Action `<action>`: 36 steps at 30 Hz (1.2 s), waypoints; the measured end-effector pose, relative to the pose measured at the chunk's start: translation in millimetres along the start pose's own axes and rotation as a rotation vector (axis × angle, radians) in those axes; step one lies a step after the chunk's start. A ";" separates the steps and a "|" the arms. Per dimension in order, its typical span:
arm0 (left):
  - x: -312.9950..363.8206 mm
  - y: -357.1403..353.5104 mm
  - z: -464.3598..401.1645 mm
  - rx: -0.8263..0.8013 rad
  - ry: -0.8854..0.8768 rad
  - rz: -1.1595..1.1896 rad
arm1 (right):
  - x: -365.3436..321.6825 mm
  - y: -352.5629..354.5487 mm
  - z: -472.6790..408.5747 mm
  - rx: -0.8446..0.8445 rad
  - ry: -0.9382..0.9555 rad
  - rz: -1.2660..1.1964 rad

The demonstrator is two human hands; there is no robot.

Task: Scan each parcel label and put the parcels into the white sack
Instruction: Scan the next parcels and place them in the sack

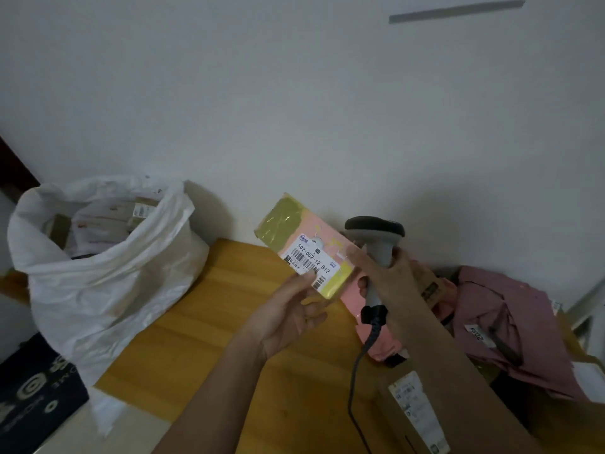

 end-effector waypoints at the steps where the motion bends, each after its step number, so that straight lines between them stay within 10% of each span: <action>1: 8.1 8.0 0.6 0.029 -0.024 0.011 | -0.8 2.3 -1.8 -0.010 -0.018 0.005; 18: 42.0 106.4 21.1 0.360 0.035 -0.196 | -21.1 1.1 -16.2 0.006 -0.172 0.274; 36: 36.1 163.4 36.5 0.748 -0.053 0.033 | -96.9 -55.8 23.7 -0.340 -0.039 0.378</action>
Point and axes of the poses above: each hand's wrist, its own z-axis away from the middle knuckle, its own y-axis out of the back of the hand, x = y × z, the point moved 10 cm from there along -z, towards the middle knuckle, and after that the axes turned 3 degrees about -x, right-handed, at the moved point
